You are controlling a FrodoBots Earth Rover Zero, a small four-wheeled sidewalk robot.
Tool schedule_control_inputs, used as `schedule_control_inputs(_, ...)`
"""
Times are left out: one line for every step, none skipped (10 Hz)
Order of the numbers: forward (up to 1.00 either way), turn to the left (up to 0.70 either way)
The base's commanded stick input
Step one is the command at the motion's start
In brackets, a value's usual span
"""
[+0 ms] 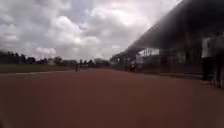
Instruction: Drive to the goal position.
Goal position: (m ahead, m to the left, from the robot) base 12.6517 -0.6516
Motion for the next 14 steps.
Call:
schedule_control_inputs(0.7, 0.0)
schedule_control_inputs(0.7, 0.0)
schedule_control_inputs(0.7, 0.0)
schedule_control_inputs(0.7, 0.0)
schedule_control_inputs(0.7, 0.0)
schedule_control_inputs(0.7, 0.0)
schedule_control_inputs(0.7, 0.0)
schedule_control_inputs(0.7, 0.0)
schedule_control_inputs(0.7, 0.0)
schedule_control_inputs(0.7, 0.0)
schedule_control_inputs(0.7, 0.0)
schedule_control_inputs(0.7, 0.0)
schedule_control_inputs(0.7, 0.0)
schedule_control_inputs(0.7, 0.0)
